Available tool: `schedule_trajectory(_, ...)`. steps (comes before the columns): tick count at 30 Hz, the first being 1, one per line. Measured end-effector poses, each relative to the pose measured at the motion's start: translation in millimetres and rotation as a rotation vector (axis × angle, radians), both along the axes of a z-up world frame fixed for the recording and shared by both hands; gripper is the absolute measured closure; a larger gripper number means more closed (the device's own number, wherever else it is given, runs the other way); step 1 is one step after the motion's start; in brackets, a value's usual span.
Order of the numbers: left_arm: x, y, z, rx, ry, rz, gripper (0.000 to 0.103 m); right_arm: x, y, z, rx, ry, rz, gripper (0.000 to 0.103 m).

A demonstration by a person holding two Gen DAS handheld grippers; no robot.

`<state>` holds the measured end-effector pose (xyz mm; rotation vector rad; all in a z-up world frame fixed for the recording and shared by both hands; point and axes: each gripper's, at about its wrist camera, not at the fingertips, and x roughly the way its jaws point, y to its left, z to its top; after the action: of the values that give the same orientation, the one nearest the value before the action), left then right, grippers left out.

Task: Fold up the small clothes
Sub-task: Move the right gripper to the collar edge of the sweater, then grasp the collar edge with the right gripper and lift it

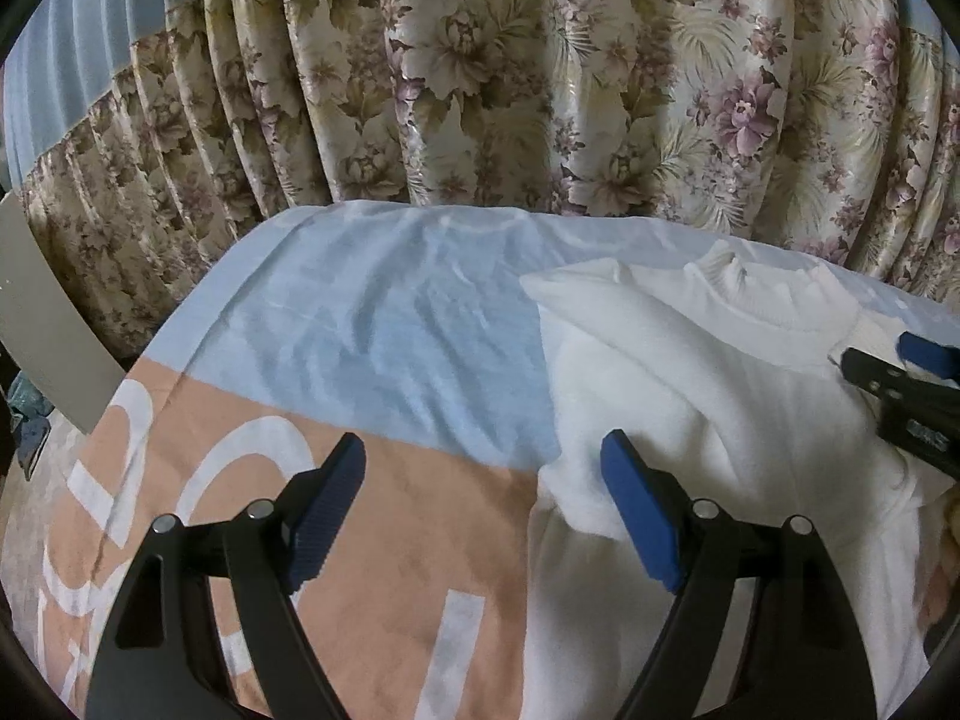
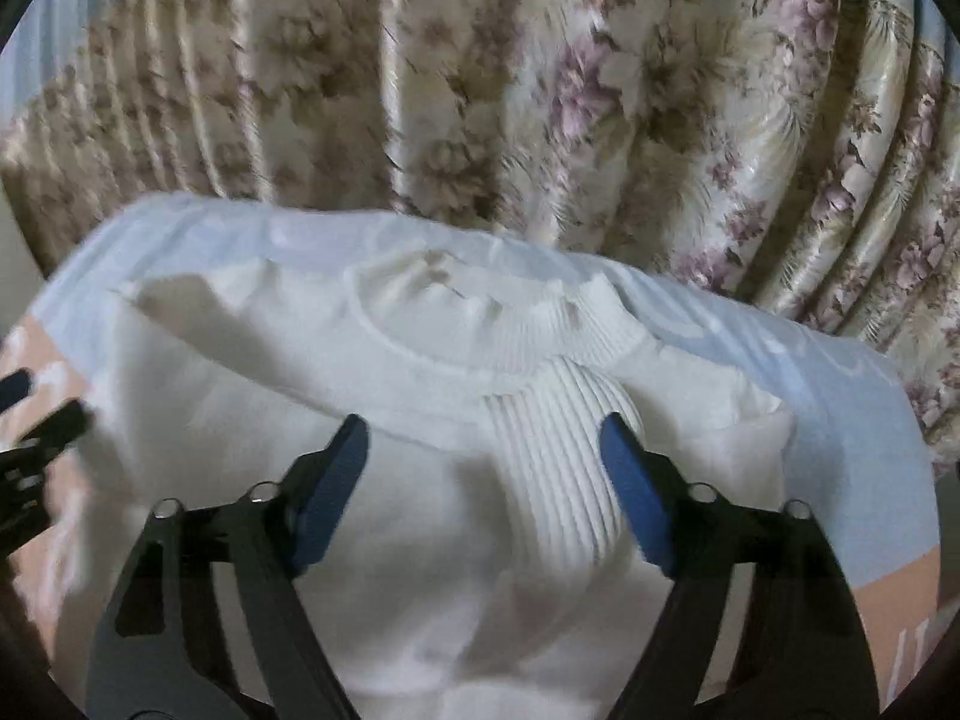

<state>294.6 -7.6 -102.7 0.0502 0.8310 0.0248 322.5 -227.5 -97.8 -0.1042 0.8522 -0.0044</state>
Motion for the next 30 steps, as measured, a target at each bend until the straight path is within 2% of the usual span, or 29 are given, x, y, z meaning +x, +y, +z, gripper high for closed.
schedule_trajectory(3,4,4,-4,-0.012,0.007,-0.008,0.022,16,-10,-12,0.003,0.040,-0.058,0.032)
schedule_trajectory(6,6,9,-9,-0.025,0.014,-0.005,0.021,26,-11,-19,0.022,0.069,-0.048,0.032)
schedule_trajectory(9,6,14,-13,-0.042,0.024,-0.001,0.021,30,-4,-29,-0.022,0.110,-0.027,0.034)
schedule_trajectory(11,6,15,-14,-0.047,0.025,-0.001,0.021,29,-7,-33,-0.012,0.108,-0.034,0.037)
schedule_trajectory(13,6,15,-14,-0.044,0.026,-0.004,0.021,28,-12,-31,-0.003,0.095,-0.055,0.051)
schedule_trajectory(15,5,15,-13,-0.041,0.027,-0.006,0.021,25,-20,-28,0.010,0.080,-0.078,0.074)
schedule_trajectory(18,5,14,-11,-0.040,0.029,-0.012,0.021,23,-31,-22,0.034,0.065,-0.100,0.093)
schedule_trajectory(22,3,16,-10,-0.036,0.033,-0.020,0.021,15,-48,-9,0.054,0.026,-0.138,0.094)
schedule_trajectory(26,2,21,-6,-0.048,0.024,-0.027,0.022,-11,-75,16,0.090,-0.088,-0.222,0.094)
schedule_trajectory(28,2,23,1,-0.078,0.007,-0.042,0.021,-24,-89,25,0.100,-0.130,-0.259,0.094)
schedule_trajectory(30,5,21,8,-0.063,-0.001,-0.044,0.021,-39,-107,34,0.116,-0.176,-0.315,0.094)
